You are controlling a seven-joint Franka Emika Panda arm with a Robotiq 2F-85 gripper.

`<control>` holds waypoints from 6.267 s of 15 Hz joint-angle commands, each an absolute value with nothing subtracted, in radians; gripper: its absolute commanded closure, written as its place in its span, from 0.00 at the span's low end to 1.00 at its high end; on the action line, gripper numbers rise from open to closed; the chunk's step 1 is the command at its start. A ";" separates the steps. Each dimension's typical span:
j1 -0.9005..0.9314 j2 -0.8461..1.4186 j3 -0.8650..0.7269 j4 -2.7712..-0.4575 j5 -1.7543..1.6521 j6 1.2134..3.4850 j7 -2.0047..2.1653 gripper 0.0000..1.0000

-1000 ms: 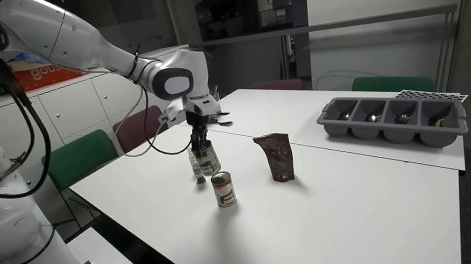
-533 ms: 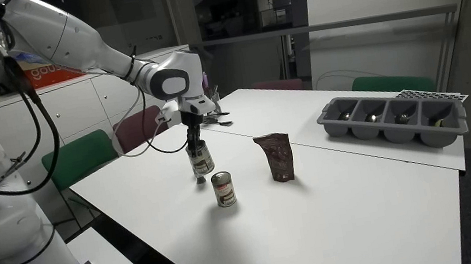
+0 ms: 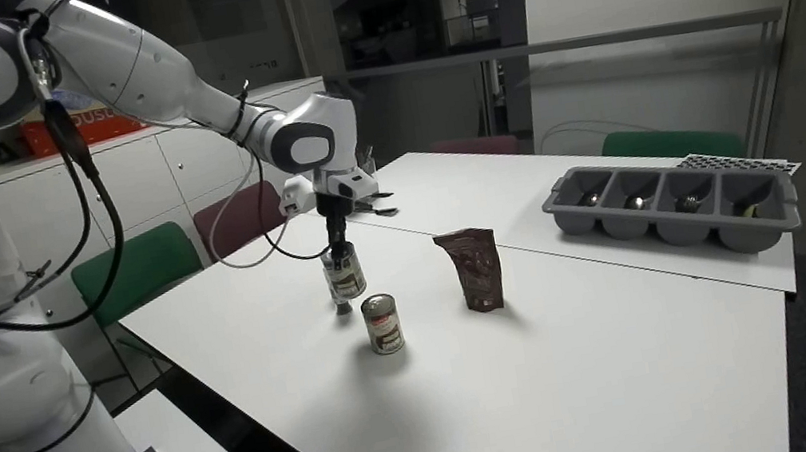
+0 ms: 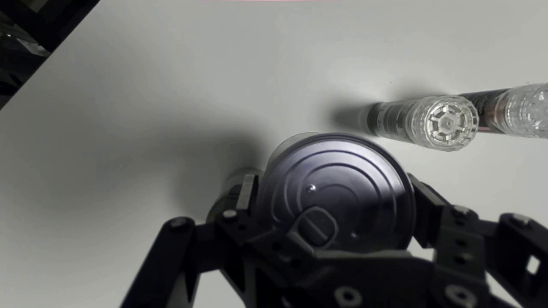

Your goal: Unstack the cans and put them beside each other

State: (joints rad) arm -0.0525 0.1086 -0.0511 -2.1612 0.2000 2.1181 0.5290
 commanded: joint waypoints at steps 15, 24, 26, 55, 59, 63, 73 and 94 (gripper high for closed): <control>-0.069 0.383 -0.099 -1.776 0.286 1.935 0.471 0.43; -0.085 0.581 -0.124 -1.534 0.286 1.869 0.631 0.43; -0.092 0.623 -0.121 -1.483 0.291 1.849 0.639 0.43; -0.109 0.915 -0.103 -1.134 0.321 1.790 0.748 0.00; -0.112 0.863 -0.104 -1.174 0.328 1.813 0.744 0.00; -0.113 0.738 -0.116 -1.329 0.326 1.858 0.726 0.00; -0.041 0.502 -0.141 -1.741 0.145 2.046 0.437 0.00; -0.056 -0.024 -0.122 -2.476 0.103 2.397 0.119 0.00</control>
State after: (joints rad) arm -0.0284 0.0215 -0.1414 -2.4414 -0.0057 2.4012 0.2700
